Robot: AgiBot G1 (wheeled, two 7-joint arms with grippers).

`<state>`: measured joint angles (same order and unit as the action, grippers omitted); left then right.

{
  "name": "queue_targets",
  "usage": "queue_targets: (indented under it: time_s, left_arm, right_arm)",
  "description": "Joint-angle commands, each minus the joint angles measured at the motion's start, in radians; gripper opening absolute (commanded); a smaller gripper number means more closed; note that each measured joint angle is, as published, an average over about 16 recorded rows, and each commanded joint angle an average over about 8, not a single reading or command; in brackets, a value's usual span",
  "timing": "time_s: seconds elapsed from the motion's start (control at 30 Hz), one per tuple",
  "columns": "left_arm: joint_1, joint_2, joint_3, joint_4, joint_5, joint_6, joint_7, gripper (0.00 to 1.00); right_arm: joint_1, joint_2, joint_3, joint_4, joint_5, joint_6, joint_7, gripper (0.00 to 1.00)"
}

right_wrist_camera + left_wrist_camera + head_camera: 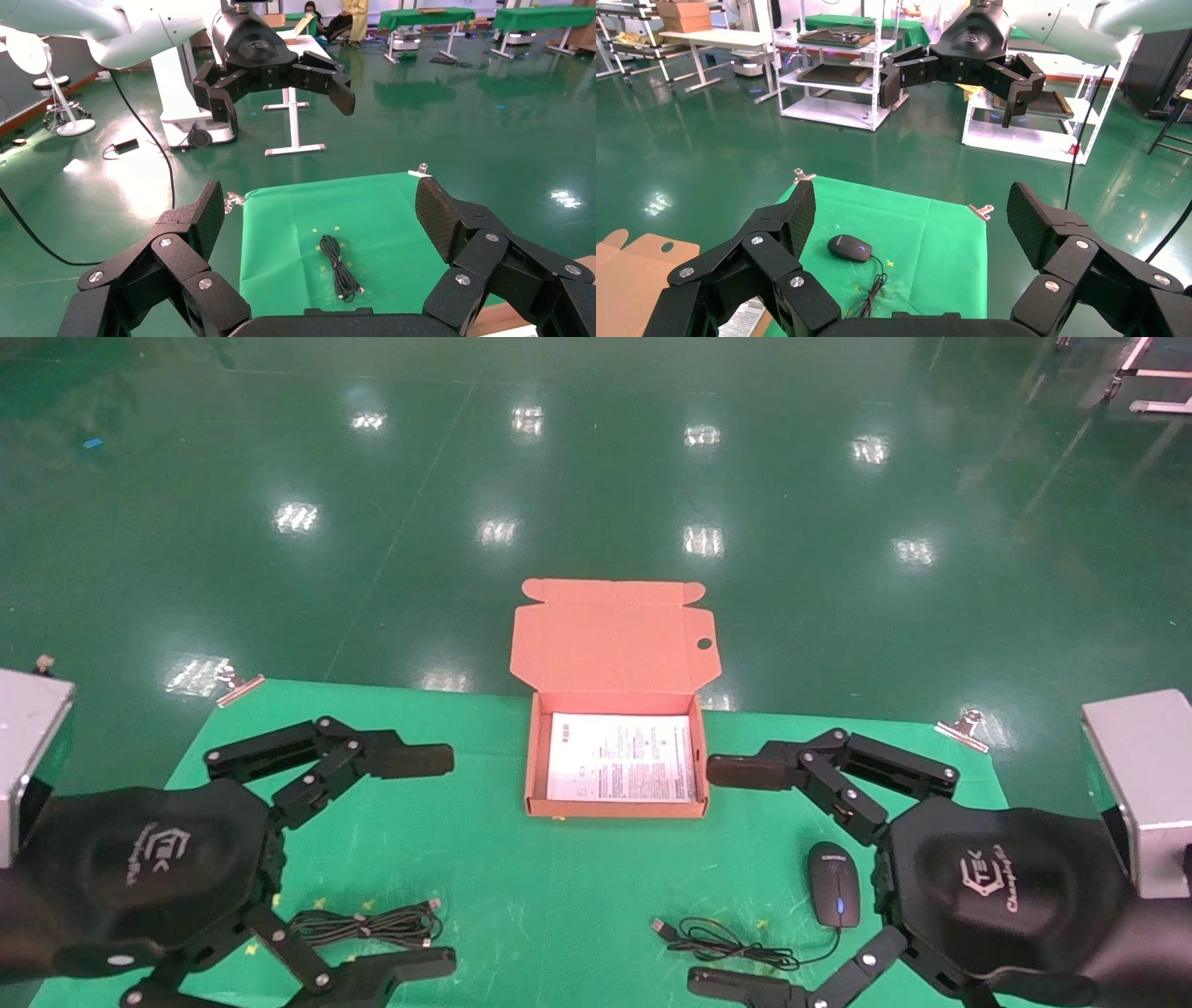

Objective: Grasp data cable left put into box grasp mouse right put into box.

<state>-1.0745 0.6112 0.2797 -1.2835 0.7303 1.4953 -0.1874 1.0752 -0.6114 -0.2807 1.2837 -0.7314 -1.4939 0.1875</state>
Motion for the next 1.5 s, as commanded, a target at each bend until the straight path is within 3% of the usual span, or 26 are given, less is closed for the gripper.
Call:
queue_targets:
  time_s: [0.03, 1.07, 1.23, 1.5]
  left_arm:
    - [0.0, 0.0, 0.0, 0.0, 0.0, 0.0, 0.0, 1.0]
    - [-0.01, -0.002, 0.007, -0.003, 0.02, 0.005, 0.003, 1.0]
    - [-0.086, 0.0, 0.06, -0.009, 0.133, 0.04, -0.001, 1.0]
    - [-0.292, 0.035, 0.257, -0.008, 0.403, 0.087, -0.011, 1.0]
  right_arm:
    - [0.0, 0.0, 0.0, 0.0, 0.0, 0.0, 0.0, 1.0]
    - [0.007, 0.0, -0.003, 0.007, -0.014, -0.002, -0.009, 1.0]
    - [0.067, -0.008, -0.034, 0.031, -0.116, -0.018, -0.051, 1.0]
    - [0.268, -0.059, -0.178, 0.053, -0.43, -0.067, -0.184, 1.0]
